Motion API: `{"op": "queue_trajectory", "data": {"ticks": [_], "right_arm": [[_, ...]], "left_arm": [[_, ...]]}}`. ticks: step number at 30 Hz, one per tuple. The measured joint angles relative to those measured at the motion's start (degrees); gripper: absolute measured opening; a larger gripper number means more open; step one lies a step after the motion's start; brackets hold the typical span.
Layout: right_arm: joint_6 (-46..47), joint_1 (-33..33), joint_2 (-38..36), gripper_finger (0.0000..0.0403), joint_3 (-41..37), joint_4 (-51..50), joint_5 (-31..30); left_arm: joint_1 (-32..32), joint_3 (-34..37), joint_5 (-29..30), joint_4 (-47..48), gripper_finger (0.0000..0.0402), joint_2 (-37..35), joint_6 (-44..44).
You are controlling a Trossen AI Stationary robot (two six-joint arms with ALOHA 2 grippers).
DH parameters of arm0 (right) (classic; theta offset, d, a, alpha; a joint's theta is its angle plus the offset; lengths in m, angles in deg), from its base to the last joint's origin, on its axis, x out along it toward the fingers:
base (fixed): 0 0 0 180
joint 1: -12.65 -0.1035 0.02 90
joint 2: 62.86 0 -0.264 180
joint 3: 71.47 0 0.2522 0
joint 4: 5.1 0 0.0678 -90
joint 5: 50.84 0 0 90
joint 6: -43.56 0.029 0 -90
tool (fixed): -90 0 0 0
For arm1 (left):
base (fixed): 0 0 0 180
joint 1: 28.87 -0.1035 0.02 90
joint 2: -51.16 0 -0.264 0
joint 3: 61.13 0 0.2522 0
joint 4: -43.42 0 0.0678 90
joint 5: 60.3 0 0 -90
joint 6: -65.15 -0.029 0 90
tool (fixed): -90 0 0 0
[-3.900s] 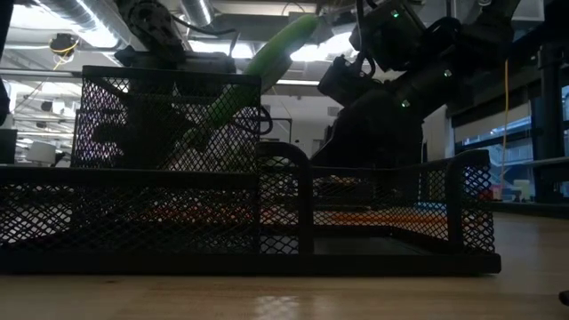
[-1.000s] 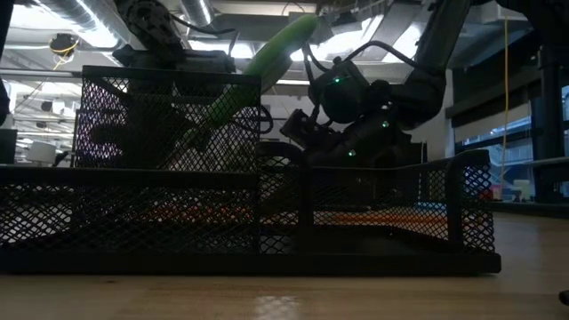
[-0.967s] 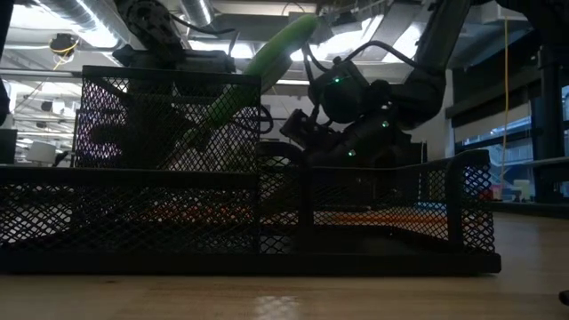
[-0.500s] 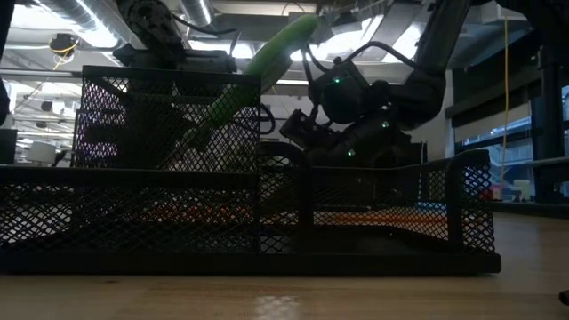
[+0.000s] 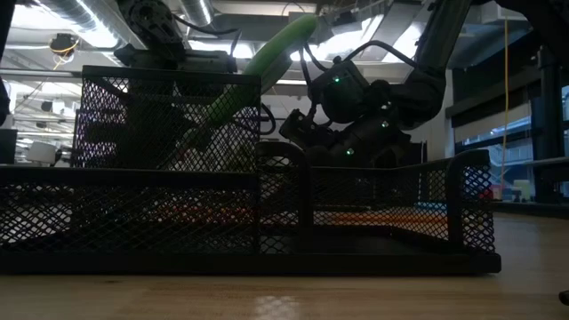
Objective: Pick and place office supplies into organizer
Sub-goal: Put the left orange pencil into the black desk organizer
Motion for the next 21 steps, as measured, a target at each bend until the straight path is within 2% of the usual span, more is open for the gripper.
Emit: {"op": "queue_trajectory", "data": {"ticks": [6, 13, 21], "right_arm": [[1.28, -0.04, 0.00, 0.0024, 0.00, 0.00, -0.98], [3.41, -0.03, 0.07, 0.0023, -0.10, 1.61, -1.58], [4.49, -0.11, 0.15, 0.0023, -0.11, 3.26, -1.20]], "left_arm": [[0.05, -0.02, -2.17, 0.24, 0.0129, -0.04, 0.20], [0.63, 0.00, -1.11, 0.19, 0.0153, -0.04, 0.31], [0.70, 0.00, 0.14, 0.17, 0.0149, -0.04, 0.35]]}}
